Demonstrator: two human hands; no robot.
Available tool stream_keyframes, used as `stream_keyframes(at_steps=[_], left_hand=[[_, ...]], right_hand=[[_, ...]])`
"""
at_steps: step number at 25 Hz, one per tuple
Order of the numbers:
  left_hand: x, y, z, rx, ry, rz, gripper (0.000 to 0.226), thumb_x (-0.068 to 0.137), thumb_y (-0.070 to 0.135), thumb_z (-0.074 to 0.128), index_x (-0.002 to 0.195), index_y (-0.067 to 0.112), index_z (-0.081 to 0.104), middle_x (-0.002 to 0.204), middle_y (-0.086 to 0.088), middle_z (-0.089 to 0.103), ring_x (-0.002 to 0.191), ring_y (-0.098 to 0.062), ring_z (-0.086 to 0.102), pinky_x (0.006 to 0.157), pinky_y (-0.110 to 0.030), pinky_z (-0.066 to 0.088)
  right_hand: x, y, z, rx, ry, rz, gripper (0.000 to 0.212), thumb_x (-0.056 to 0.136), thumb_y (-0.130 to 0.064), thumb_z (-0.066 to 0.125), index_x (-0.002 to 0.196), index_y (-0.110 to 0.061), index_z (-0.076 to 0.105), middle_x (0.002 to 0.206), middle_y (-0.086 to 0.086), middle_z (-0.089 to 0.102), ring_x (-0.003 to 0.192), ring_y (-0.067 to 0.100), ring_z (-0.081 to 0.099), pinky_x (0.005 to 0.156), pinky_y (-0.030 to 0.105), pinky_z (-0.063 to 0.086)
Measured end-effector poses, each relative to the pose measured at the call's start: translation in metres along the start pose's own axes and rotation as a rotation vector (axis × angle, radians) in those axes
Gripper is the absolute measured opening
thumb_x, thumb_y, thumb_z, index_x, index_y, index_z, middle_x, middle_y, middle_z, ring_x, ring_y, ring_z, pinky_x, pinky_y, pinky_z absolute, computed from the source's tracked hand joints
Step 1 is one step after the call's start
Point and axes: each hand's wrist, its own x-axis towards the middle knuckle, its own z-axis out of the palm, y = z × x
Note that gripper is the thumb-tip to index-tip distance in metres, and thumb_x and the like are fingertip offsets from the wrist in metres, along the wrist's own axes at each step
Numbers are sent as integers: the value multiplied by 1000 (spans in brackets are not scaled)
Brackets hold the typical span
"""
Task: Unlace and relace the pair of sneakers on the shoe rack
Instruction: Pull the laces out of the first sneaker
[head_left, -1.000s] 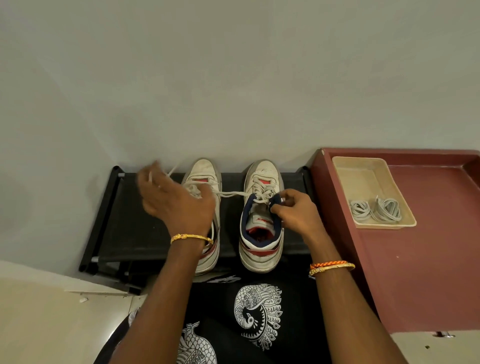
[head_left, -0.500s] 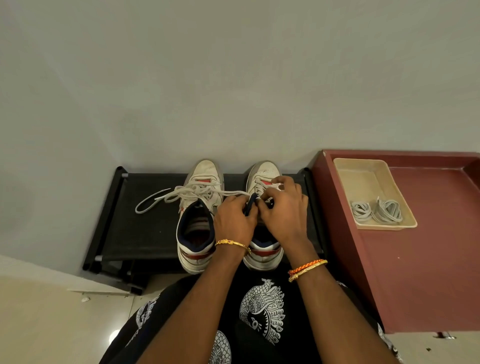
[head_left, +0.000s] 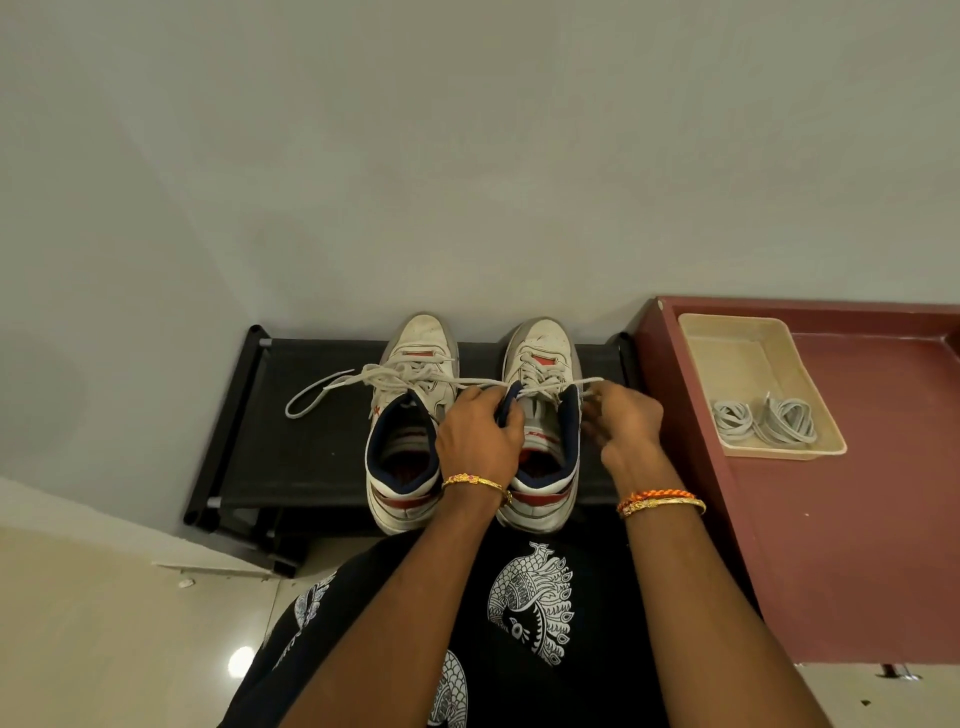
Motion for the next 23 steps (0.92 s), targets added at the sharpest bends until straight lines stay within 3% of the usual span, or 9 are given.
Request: stream_keyframes(at_steps=[1, 3, 6, 8, 13, 17, 19, 21, 23], left_hand=[[0, 0, -1, -6, 4, 0, 20, 89, 28, 57, 86, 11, 67, 86, -5, 60, 79, -21, 54, 64, -26, 32], [-1, 0, -1, -8, 5, 2, 20, 89, 28, 57, 86, 10, 67, 85, -4, 59, 79, -21, 53, 64, -26, 31], [-2, 1, -1, 3, 3, 0, 20, 90, 27, 56, 90, 10, 67, 90, -6, 60, 82, -22, 54, 65, -25, 31], [-2, 1, -1, 11, 3, -6, 22, 91, 29, 55, 93, 11, 68, 93, -6, 61, 84, -22, 55, 65, -25, 31], [-2, 2, -2, 19, 5, -14, 23, 91, 30, 54, 93, 12, 68, 91, -5, 61, 83, -22, 56, 63, -26, 33], [-3, 3, -2, 22, 13, -22, 22, 90, 29, 55, 94, 11, 67, 92, -6, 61, 84, -23, 56, 64, -27, 34], [-3, 3, -2, 20, 13, -23, 22, 90, 29, 56, 95, 12, 68, 93, -6, 61, 85, -23, 57, 65, -27, 35], [-2, 3, -2, 31, 8, -19, 23, 91, 30, 55, 97, 12, 68, 94, -6, 60, 85, -23, 57, 65, -26, 35], [-2, 4, -2, 40, 3, -19, 23, 91, 30, 55, 98, 12, 68, 94, -7, 60, 85, -24, 56, 65, -27, 34]], right_hand=[[-2, -1, 0, -40, -29, -58, 14, 87, -5, 55, 76, -14, 58, 80, 7, 63, 67, 16, 60, 54, 24, 47], [-10, -2, -3, -285, -66, -389, 10, 86, -12, 55, 86, -18, 63, 100, 7, 65, 87, 17, 59, 70, 26, 45], [-18, 8, -4, -965, -148, -954, 15, 82, -26, 62, 95, -22, 70, 125, 4, 51, 121, 22, 40, 99, 39, 33], [-19, 17, 3, -1183, -219, -1021, 22, 86, -30, 61, 104, -22, 70, 136, 3, 42, 131, 23, 27, 106, 41, 20], [-20, 22, 6, -1052, -122, -1115, 14, 83, -25, 66, 93, -21, 74, 137, 4, 44, 129, 25, 32, 103, 41, 18], [-9, 10, -7, -710, 65, -1000, 6, 78, -26, 72, 81, -21, 74, 122, -1, 53, 117, 20, 47, 103, 44, 30], [-1, 0, -19, -403, 157, -798, 7, 79, -22, 72, 82, -17, 72, 108, -3, 57, 106, 18, 54, 97, 42, 42], [7, -10, -33, -134, 218, -537, 5, 83, -16, 67, 83, -11, 68, 95, 3, 62, 92, 17, 57, 79, 27, 47], [11, -15, -42, 143, 153, -285, 6, 86, -10, 61, 80, -10, 61, 88, 8, 66, 84, 18, 62, 69, 22, 48]])
